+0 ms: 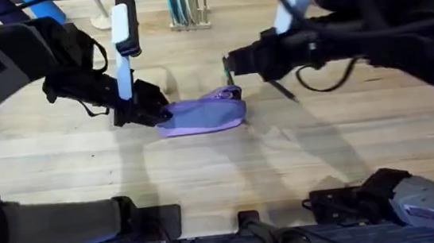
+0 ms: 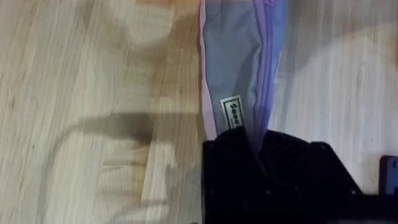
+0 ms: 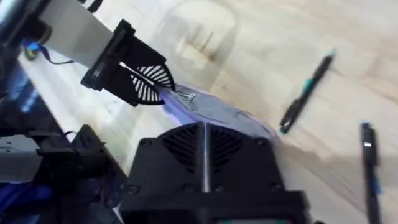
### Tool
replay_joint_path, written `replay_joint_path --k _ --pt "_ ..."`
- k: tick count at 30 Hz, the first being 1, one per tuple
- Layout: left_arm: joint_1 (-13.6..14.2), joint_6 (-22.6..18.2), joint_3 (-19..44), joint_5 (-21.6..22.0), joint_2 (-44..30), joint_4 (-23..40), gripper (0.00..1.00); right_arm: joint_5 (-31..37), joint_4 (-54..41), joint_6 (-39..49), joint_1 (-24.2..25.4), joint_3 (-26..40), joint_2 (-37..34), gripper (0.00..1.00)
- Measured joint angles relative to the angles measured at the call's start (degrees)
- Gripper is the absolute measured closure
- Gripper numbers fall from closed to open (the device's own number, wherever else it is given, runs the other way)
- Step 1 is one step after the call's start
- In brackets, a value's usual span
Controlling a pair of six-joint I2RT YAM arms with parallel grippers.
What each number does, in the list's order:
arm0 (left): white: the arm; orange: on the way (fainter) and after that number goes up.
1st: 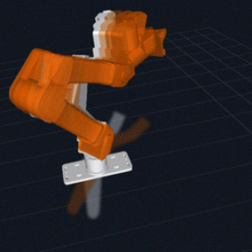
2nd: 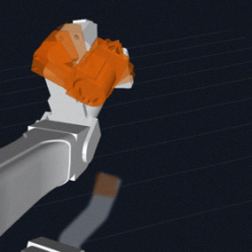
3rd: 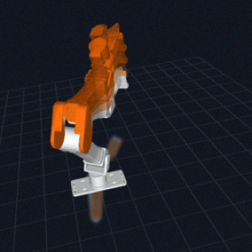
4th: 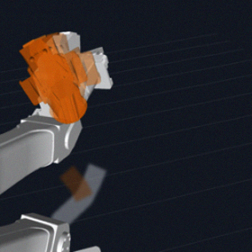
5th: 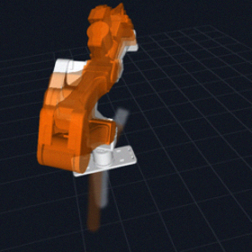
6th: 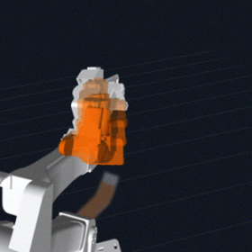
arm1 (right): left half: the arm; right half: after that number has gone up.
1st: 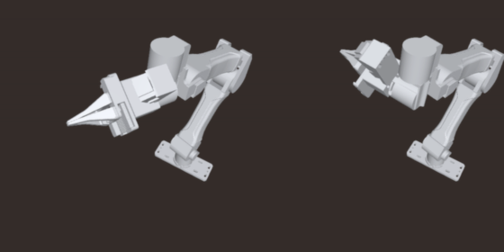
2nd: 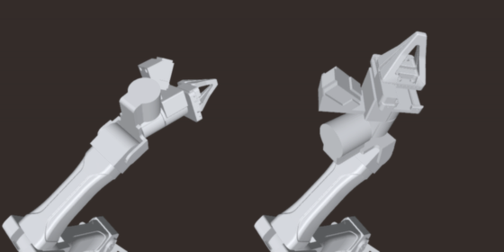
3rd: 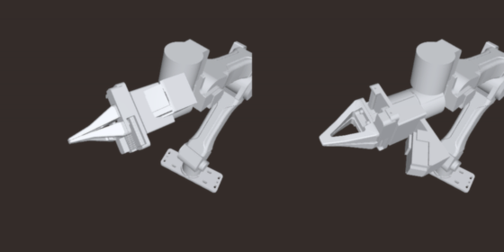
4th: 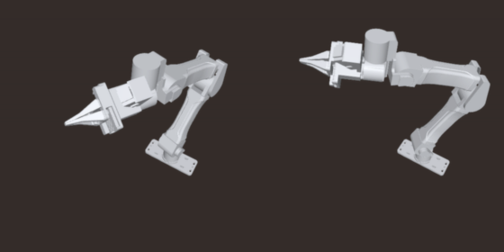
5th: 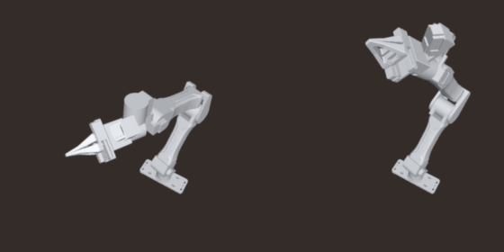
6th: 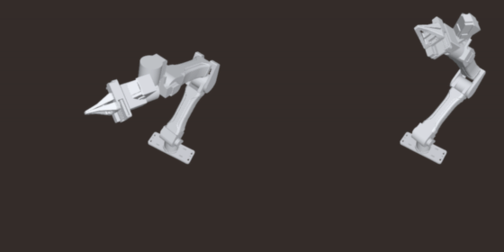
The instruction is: Unzip the bag, pick up the pens from the table one at a time and place them inside, then zip the bag closed.
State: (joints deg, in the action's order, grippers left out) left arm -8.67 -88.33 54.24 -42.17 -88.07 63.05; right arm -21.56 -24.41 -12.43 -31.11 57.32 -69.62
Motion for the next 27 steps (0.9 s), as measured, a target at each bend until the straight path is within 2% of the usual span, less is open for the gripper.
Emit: replay_joint_path --k 1,6,7,14,18,22,27 --pt "0.00 0.00 0.00 0.00 0.00 0.00 0.958 1.01 -0.99 0.35 0.01 0.07 1.55 0.848" --pt "0.00 0.00 0.00 0.00 0.00 -0.04 0.958 3.24 -6.97 1.57 0.75 0.78 8.87 0.121" --pt "0.00 0.00 0.00 0.00 0.00 -0.04 0.958 3.52 -8.42 1.87 1.15 0.83 10.29 0.032" --pt "0.00 0.01 0.00 0.00 0.00 -0.04 0.958 3.91 -17.20 -0.88 7.14 0.85 17.38 0.006" --pt "0.00 0.00 0.00 0.00 0.00 -0.18 0.958 1.16 -21.92 -1.82 12.36 0.85 20.01 0.006" --pt "0.00 0.00 0.00 0.00 0.00 -0.26 0.958 -2.63 -21.55 -2.16 17.73 -0.83 22.59 0.006" --pt "0.00 0.00 0.00 0.00 0.00 -0.28 0.958 -10.68 -16.72 -2.18 25.35 -8.63 25.53 0.007"
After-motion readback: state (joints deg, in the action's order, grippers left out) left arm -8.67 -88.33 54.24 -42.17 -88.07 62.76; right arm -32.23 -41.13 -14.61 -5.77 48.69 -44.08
